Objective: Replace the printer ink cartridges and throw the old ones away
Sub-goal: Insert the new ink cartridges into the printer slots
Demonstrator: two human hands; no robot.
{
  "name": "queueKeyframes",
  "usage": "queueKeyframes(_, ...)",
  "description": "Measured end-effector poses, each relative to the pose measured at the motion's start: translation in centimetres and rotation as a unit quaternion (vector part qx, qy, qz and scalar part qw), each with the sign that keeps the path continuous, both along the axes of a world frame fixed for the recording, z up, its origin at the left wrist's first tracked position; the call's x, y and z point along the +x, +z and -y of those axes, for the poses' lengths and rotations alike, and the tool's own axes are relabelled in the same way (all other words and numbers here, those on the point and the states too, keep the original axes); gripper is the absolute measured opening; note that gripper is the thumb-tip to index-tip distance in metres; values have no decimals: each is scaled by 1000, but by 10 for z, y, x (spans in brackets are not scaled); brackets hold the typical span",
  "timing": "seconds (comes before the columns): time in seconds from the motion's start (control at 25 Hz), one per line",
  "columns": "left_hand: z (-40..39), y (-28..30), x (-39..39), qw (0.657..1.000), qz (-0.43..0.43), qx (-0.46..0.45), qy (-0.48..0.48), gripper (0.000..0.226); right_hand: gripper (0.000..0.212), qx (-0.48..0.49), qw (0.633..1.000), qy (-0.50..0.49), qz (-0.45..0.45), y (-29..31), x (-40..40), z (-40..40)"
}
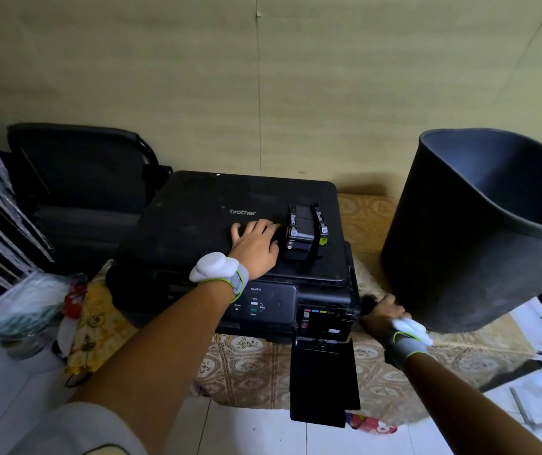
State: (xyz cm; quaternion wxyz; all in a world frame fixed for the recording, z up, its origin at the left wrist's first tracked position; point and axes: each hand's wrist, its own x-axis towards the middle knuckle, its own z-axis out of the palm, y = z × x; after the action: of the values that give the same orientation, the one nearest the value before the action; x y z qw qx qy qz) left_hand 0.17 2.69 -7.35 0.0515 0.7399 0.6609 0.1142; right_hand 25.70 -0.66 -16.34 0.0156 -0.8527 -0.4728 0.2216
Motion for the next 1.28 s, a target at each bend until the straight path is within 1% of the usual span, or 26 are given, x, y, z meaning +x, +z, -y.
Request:
queueKeyframes(0.24,5,1,-2,1000,4,-29,-2,48,77,4,994,-34,-105,9,14,14)
queueKeyframes(0.28,7,0,-1,1000,3,-29,-4,48,81,5,993,-36,-115,11,16,18)
queueKeyframes(0.36,11,0,-2,1000,2,-30,-5,49,84,14,993,-40,-107,16,17,28)
queueKeyframes(0.44,14,1,-3,999,7,-41,-8,49,77,53,993,-44,-98,20,14,39)
queueKeyframes(0.48,15,1,-4,999,10,-48,-9,49,72,79,989,-50,-117,22,11,43)
queueKeyframes(0.56,19,2,-5,998,11,-58,-12,50,62,116,973,-62,-192,22,6,52)
queueKeyframes(0.64,24,2,-5,998,5,-59,-12,50,56,110,963,-68,-238,25,2,63)
queueKeyframes(0.8,33,4,-3,997,-9,-72,-9,51,59,81,940,-93,-317,31,-1,83)
queueKeyframes(0.88,36,6,-1,997,-18,-76,-8,51,53,82,931,-101,-341,35,-4,91)
queueKeyframes(1.04,43,9,2,996,-33,-79,-11,51,40,95,896,-116,-418,46,-13,107)
queueKeyframes(1.12,44,11,0,995,-35,-92,-16,52,37,89,885,-110,-443,51,-18,113)
queueKeyframes(1.28,44,13,-1,993,-40,-106,-22,52,28,81,882,-93,-454,53,-29,118)
